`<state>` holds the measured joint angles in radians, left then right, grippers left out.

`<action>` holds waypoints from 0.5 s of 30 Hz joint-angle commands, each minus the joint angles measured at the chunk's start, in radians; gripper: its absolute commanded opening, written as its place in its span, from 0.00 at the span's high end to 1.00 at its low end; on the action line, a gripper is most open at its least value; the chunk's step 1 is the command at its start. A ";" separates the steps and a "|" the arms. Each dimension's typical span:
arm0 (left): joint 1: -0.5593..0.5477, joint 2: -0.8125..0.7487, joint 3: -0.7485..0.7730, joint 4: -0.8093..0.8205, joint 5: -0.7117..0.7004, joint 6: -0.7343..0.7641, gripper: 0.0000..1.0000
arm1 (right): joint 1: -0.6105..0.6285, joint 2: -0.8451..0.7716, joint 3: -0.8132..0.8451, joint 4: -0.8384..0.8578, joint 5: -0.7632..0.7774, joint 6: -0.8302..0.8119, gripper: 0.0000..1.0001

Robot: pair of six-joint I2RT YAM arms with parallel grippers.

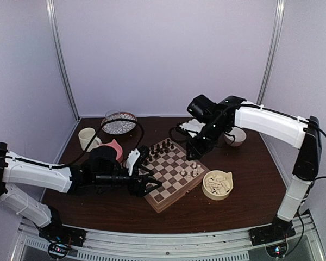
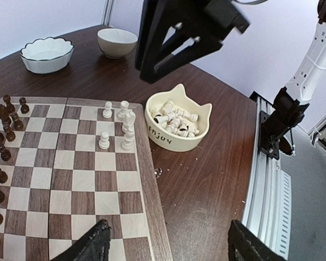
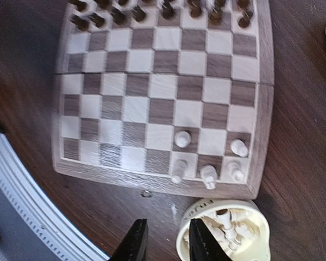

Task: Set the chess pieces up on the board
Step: Place the knight at g1, then pick up the chess pile from the storage box.

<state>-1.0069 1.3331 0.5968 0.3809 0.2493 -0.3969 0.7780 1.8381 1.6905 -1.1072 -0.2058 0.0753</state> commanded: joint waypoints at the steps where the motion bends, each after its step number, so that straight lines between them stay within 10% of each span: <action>1: 0.002 0.040 0.020 0.030 0.018 0.031 0.26 | -0.006 -0.139 -0.160 0.331 -0.239 0.013 0.69; 15: -0.031 0.096 0.059 0.100 -0.226 -0.072 0.27 | -0.036 -0.339 -0.747 1.360 -0.584 0.494 0.57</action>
<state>-1.0351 1.4147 0.5983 0.4068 0.1551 -0.3916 0.7654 1.4666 0.9791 -0.1020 -0.6693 0.3420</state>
